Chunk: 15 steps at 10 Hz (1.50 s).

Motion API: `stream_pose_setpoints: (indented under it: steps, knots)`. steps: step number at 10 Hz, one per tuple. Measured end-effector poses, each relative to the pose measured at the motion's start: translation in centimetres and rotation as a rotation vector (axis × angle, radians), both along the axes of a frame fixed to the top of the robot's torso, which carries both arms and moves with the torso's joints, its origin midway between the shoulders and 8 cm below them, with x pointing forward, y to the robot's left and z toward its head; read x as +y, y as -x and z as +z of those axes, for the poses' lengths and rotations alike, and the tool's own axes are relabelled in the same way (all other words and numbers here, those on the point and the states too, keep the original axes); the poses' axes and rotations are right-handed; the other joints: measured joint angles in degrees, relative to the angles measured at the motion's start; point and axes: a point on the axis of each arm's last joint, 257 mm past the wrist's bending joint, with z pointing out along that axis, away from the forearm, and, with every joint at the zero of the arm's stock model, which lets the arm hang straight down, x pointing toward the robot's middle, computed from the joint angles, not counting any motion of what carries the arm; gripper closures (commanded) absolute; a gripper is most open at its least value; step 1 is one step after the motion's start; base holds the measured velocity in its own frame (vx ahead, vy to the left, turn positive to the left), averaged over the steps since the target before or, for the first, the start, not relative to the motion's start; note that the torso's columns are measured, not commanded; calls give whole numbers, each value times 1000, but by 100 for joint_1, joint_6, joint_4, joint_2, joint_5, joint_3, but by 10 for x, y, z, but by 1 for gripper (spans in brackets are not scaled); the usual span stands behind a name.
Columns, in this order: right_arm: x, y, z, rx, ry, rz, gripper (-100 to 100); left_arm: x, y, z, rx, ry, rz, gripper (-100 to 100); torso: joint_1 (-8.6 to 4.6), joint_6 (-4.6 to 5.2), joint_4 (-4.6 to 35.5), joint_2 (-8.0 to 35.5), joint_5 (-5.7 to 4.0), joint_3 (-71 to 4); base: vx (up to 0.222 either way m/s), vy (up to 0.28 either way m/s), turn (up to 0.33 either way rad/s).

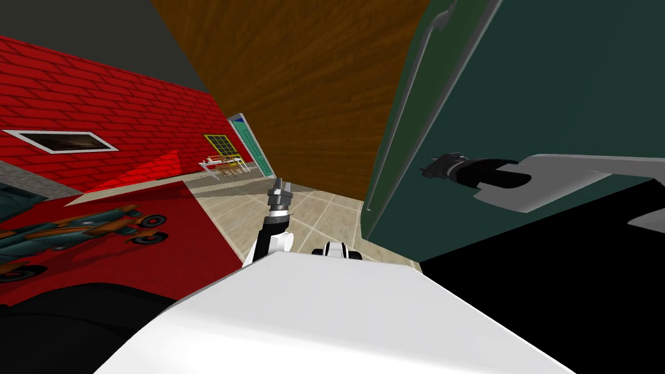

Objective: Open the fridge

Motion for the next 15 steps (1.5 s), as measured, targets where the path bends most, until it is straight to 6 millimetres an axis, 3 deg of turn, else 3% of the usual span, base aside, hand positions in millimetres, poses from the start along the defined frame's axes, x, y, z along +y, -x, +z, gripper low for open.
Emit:
stream_pose_setpoints:
  steps: [2, 6, 8, 15]
  knots:
    - [-2, 0, 2, 6, 8, -2, -100, 0, 0, 0, 0, 0, 0, 0, -18, 5, -1, 5, -9, 4, 10, 20, 30]
    - [-8, -5, 35, -1, 129, -35, -100, 0, 0, 0, 0, 0, 0, 0, 26, -25, -21, -34, 5, -24, 25, 39, 2]
    - [-11, -10, 40, 5, 184, -45, -100, 0, 0, 0, 0, 0, 0, 0, 14, -33, -19, -39, 8, -32, 4, 35, 15]
    - [-1, -15, 83, -3, 325, -71, -100, 0, 0, 0, 0, 0, 0, 0, 19, -29, -31, -50, 7, -41, 20, 30, -1]
